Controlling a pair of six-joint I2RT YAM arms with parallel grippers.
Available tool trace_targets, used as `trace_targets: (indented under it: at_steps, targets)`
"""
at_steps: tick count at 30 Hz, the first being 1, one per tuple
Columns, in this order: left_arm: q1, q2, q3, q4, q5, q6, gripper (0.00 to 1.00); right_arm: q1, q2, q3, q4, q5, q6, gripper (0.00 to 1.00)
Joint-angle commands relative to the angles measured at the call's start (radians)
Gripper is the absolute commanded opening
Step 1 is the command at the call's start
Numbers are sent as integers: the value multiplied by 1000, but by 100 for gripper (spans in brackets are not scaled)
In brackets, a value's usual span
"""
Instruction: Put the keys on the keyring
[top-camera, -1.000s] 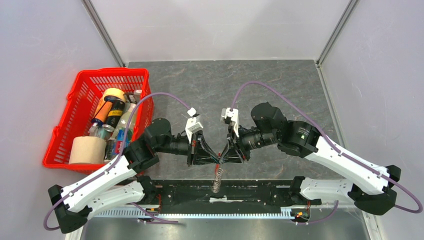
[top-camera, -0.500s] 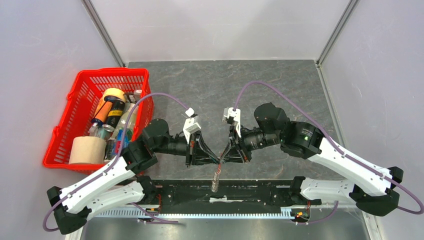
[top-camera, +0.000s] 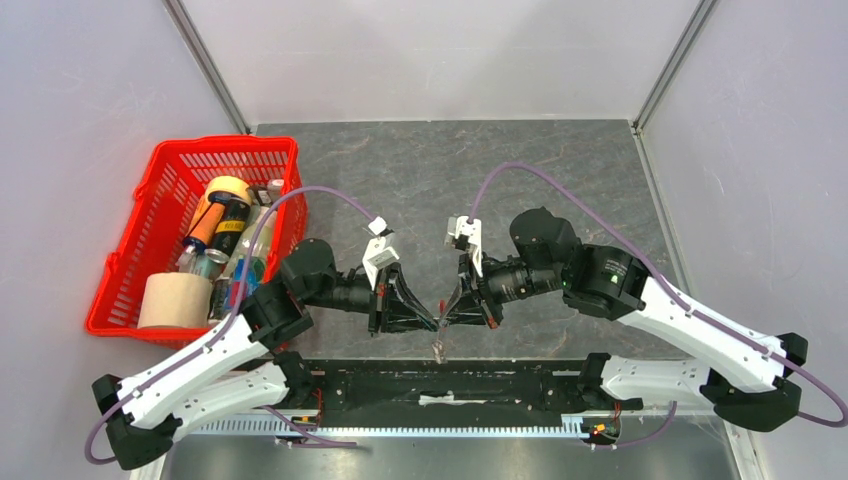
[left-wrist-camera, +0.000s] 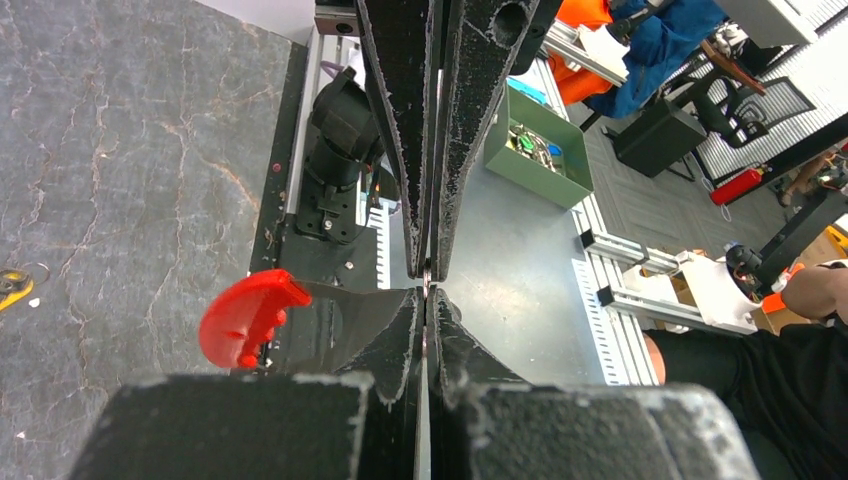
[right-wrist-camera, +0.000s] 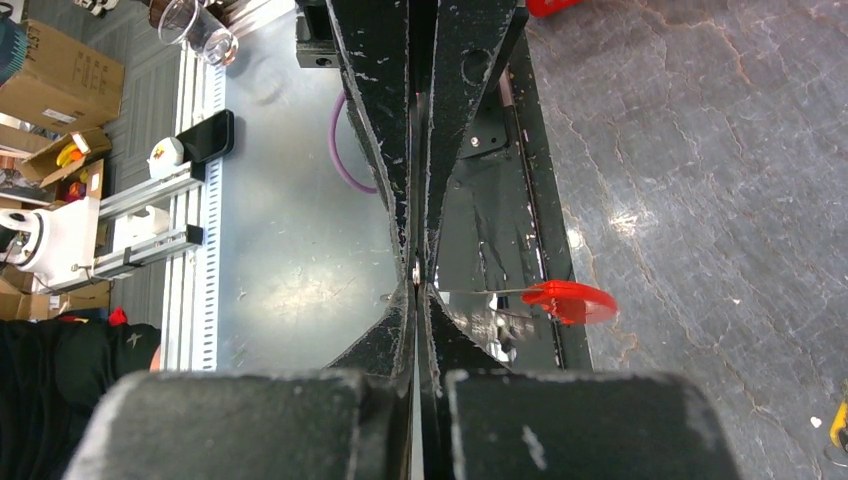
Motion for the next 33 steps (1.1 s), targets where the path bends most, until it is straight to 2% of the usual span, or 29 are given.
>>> trace_targets:
  at_steps: [1,5,10,20,33]
  targets:
    - [-2,-14,15,88,-2,-44,4,24,-36,-12,107,2,20,0]
    - [-1,-27,5,105,-13,-61,17,34,-71,-41,155,44,40,0]
    - [-2,-54,-4,153,-47,-71,27,38,-120,-75,223,79,76,0]
    - [-1,-62,-39,264,-82,-132,29,40,-174,-101,315,123,127,0]
    - [-2,-62,-60,337,-115,-165,28,41,-199,-128,327,139,145,0]
